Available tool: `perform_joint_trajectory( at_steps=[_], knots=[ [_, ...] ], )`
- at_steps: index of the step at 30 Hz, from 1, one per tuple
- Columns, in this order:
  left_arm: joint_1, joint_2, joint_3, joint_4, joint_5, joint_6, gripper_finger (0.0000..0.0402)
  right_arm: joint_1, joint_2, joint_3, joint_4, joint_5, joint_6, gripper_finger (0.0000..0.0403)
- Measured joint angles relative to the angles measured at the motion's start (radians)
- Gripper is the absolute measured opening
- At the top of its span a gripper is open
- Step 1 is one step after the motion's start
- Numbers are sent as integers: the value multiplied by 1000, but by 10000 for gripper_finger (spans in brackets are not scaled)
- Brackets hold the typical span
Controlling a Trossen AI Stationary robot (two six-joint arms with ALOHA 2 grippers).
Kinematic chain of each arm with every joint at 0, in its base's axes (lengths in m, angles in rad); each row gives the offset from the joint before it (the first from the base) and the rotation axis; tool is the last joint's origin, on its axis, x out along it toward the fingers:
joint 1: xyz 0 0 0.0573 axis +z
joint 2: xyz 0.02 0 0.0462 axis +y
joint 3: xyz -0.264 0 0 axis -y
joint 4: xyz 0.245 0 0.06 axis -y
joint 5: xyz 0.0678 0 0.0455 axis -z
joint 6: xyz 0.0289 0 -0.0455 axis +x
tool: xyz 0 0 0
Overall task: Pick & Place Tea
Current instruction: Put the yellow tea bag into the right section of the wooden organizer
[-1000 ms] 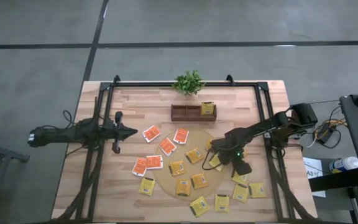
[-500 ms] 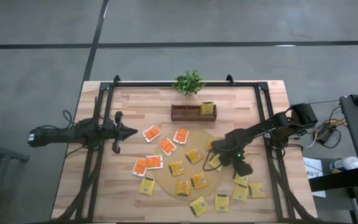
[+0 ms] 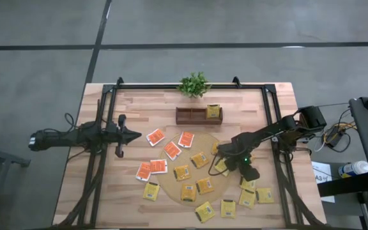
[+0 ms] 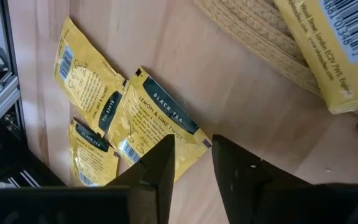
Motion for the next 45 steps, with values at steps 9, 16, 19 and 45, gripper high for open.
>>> perform_joint_trajectory(
  at_steps=[9, 16, 19, 45],
  knots=[
    [0, 0, 0, 0, 0, 0, 0, 0, 0, 0, 4, 0, 2, 75],
    [0, 0, 0, 0, 0, 0, 0, 0, 0, 0, 4, 0, -4, 68],
    [0, 0, 0, 0, 0, 0, 0, 0, 0, 0, 4, 0, -3, 81],
    [0, 0, 0, 0, 0, 0, 0, 18, -1, -38, 33, -101, -42, 136]
  ],
)
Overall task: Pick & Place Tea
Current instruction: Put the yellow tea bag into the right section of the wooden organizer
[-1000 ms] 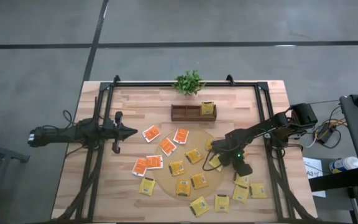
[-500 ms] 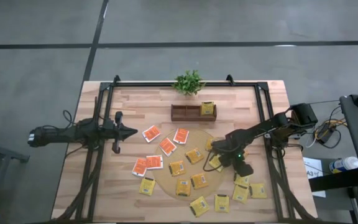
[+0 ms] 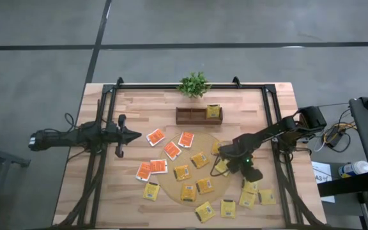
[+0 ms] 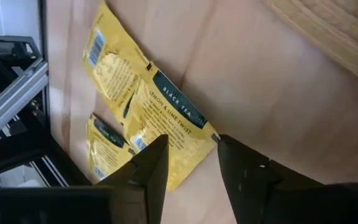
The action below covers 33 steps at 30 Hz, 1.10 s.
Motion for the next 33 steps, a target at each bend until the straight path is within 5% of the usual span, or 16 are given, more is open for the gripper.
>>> perform_joint_trajectory(
  at_steps=[33],
  knots=[
    [0, 0, 0, 0, 0, 0, 0, 6, 0, 0, 42, -82, 9, 33]
  ],
)
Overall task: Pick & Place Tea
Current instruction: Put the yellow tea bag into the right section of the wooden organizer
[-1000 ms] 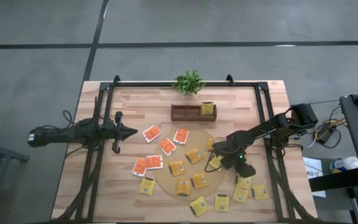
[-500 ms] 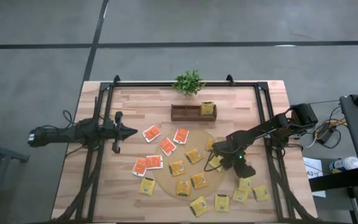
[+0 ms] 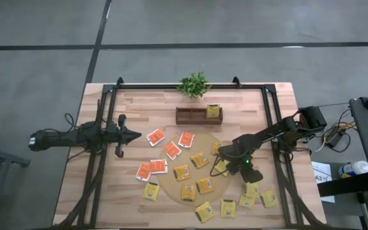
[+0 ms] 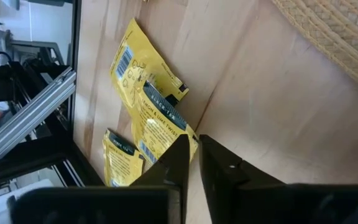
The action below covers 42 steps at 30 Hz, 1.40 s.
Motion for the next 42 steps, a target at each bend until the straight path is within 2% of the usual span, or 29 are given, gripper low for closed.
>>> perform_joint_trajectory(
  at_steps=[5, 16, 22, 36, 42],
  knots=[
    [0, 0, 0, 0, 0, 0, 0, 0, 0, 0, 3, 0, -7, 10],
    [0, 0, 0, 0, 0, 0, 0, 1, 0, 0, -3, 1, 7, 8],
    [0, 0, 0, 0, 0, 0, 0, 0, -5, 13, -82, 11, 0, 8],
    [0, 0, 0, 0, 0, 0, 0, -78, -68, 84, -104, 186, -1, 8],
    [0, 0, 0, 0, 0, 0, 0, -133, -68, 129, -103, 309, -25, 8]
  ],
)
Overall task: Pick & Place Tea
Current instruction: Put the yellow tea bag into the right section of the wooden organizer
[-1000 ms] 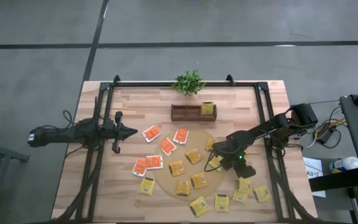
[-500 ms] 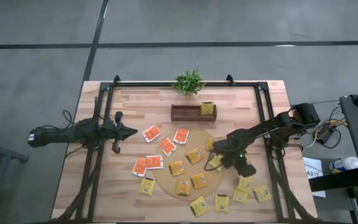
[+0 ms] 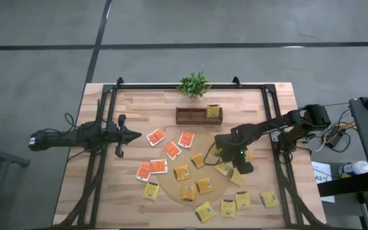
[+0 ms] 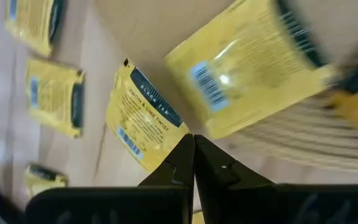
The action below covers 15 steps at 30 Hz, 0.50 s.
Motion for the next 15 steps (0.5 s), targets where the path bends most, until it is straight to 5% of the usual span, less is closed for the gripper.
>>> perform_joint_trajectory(
  at_steps=[15],
  knots=[
    [0, 0, 0, -1, 0, 0, 0, -126, -11, 148, -67, 190, -43, 8]
  ],
)
